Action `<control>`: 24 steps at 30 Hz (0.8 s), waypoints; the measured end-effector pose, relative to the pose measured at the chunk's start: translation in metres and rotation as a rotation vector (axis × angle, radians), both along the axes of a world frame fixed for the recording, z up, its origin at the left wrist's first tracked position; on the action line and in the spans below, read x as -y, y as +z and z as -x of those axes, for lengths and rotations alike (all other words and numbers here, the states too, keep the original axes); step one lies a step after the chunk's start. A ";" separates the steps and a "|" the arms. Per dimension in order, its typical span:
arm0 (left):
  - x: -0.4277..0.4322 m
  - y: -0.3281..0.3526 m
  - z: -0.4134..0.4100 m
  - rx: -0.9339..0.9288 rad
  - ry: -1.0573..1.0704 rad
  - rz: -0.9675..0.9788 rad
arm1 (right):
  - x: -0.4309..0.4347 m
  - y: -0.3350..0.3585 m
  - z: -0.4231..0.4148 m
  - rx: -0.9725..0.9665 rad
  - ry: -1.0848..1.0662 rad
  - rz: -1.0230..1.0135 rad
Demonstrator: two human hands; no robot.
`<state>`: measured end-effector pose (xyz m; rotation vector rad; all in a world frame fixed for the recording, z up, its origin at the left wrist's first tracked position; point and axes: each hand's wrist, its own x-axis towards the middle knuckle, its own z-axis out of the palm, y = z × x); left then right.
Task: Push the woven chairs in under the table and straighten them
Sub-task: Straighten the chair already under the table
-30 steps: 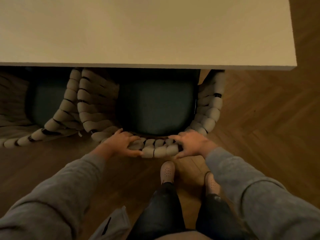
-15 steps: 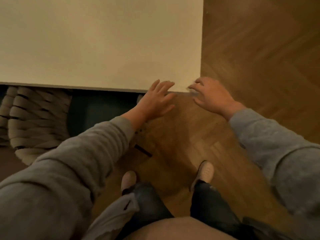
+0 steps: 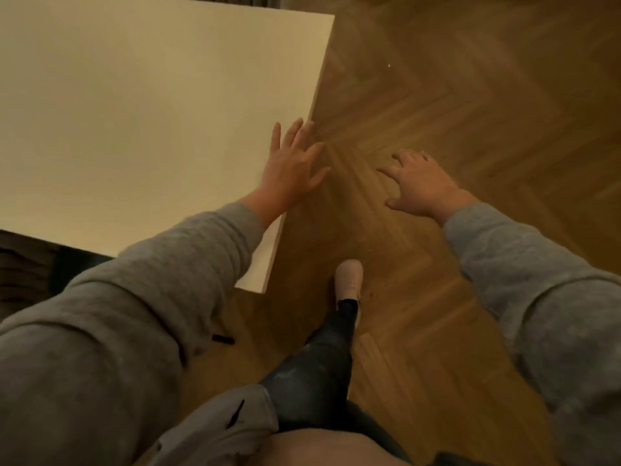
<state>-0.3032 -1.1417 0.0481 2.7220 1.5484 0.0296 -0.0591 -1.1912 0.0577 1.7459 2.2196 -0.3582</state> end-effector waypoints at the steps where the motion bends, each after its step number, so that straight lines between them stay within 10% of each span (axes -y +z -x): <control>1: -0.023 -0.001 -0.006 0.021 0.045 -0.024 | -0.022 -0.001 -0.008 -0.002 0.020 -0.007; 24: -0.462 -0.003 -0.151 -0.044 0.917 0.161 | -0.599 -0.006 -0.142 0.120 0.620 0.092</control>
